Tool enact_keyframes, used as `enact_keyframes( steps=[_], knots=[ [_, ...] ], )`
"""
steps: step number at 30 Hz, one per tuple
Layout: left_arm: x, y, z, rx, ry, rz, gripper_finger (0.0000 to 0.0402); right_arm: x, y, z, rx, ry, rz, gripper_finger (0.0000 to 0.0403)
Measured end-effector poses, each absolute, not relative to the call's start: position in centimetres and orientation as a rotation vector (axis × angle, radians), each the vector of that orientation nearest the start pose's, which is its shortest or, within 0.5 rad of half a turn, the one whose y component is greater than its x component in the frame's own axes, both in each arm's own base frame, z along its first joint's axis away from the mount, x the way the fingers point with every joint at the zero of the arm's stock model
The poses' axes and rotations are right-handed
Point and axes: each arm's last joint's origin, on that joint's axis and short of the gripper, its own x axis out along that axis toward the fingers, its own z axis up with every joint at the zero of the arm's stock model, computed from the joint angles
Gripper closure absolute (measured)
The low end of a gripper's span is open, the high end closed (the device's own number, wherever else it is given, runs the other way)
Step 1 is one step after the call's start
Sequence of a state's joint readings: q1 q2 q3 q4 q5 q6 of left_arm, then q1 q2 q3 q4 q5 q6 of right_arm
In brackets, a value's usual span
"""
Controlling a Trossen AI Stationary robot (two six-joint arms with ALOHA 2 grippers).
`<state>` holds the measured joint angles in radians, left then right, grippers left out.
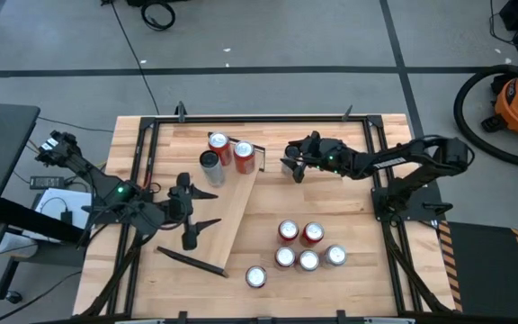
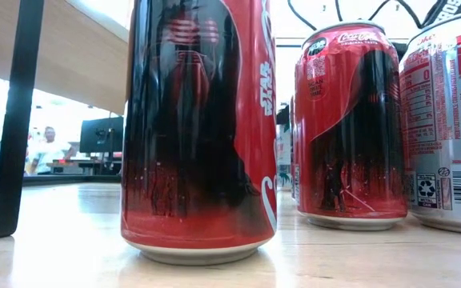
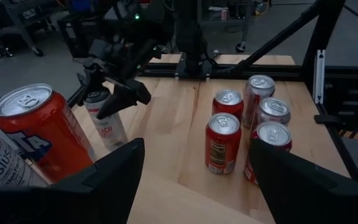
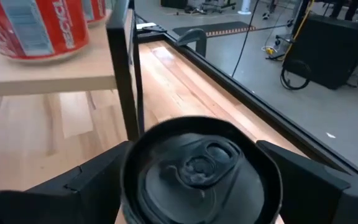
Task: Place canned beverage on shelf
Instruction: Put the white soda can on the shelf
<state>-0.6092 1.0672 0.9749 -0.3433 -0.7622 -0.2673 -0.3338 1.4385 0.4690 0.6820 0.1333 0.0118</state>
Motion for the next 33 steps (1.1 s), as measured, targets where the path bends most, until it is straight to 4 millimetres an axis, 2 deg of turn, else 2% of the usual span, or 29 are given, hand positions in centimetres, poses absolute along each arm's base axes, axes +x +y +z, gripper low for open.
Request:
enact_keyframes(
  steps=[7,13,22,29,33],
  knots=[
    [19.2,-11.9,32.4,0.024,0.404,0.101,0.0100,25.0,-8.8,17.1,0.031,0.284,-0.458,0.0057],
    [19.3,-12.1,32.6,0.032,0.384,0.090,0.0100,25.2,-8.2,17.1,0.027,0.286,-0.435,0.0060],
    [19.4,-12.0,32.7,0.028,0.376,0.097,0.0100,25.2,-8.2,17.1,0.020,0.288,-0.428,0.0140],
    [19.4,-12.0,32.7,0.030,0.376,0.097,0.0100,25.3,-8.0,17.1,0.030,0.285,-0.386,0.0137],
    [19.4,-12.0,32.7,0.030,0.375,0.100,0.0100,26.0,-7.4,17.8,0.065,0.273,-0.315,0.0127]
  ],
)
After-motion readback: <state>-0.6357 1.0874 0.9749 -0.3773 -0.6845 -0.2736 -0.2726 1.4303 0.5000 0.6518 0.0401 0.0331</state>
